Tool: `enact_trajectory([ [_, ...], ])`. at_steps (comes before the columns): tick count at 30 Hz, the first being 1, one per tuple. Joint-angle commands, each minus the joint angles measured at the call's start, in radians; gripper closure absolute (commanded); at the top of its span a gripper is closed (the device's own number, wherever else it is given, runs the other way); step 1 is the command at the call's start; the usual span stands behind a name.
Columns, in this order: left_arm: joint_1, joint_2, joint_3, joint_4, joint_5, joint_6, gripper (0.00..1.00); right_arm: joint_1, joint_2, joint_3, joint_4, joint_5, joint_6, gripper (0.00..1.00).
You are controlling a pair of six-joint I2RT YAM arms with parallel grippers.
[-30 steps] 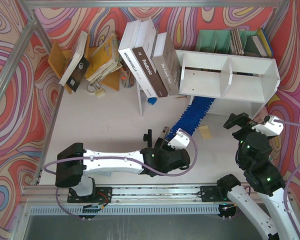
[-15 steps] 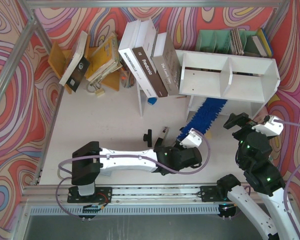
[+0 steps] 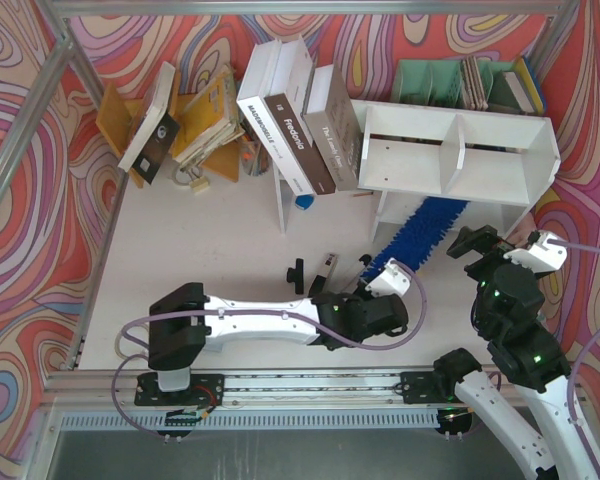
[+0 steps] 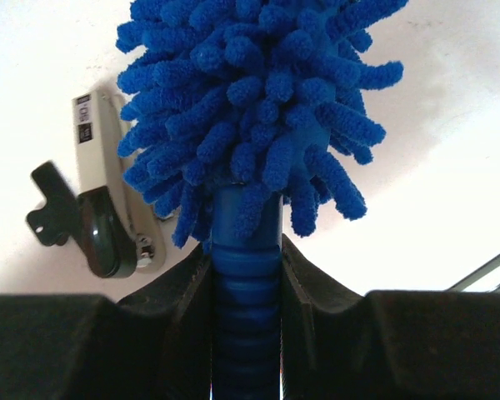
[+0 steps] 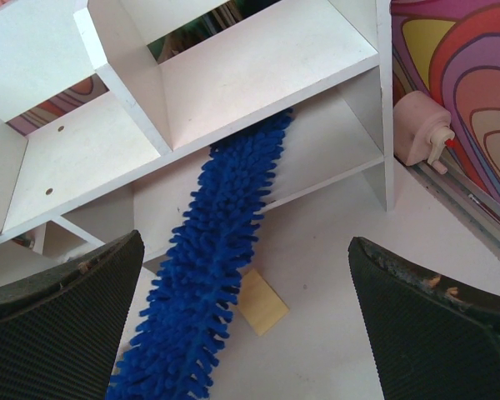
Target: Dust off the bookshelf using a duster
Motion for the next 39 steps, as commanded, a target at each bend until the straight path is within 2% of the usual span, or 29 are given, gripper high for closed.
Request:
enact_trajectory([
  [1, -0.001, -0.103, -0.067, 0.006, -0.107, -0.008, 1.0, 0.0, -0.007, 0.001, -0.005, 0.02, 0.008, 0.02],
  [8, 0.006, -0.188, -0.148, -0.04, -0.222, -0.093, 1.0, 0.0, -0.006, 0.0, -0.008, 0.02, 0.009, 0.02],
  [12, 0.021, -0.203, -0.169, -0.056, -0.219, -0.116, 1.0, 0.0, -0.008, 0.0, -0.008, 0.02, 0.01, 0.02],
  [29, -0.014, -0.026, 0.063, -0.004, 0.004, 0.112, 1.0, -0.001, -0.031, 0.001, -0.015, 0.046, 0.02, 0.02],
  [39, -0.059, -0.058, 0.045, 0.045, 0.122, 0.225, 1.0, 0.0, -0.034, 0.001, -0.013, 0.064, 0.02, 0.02],
])
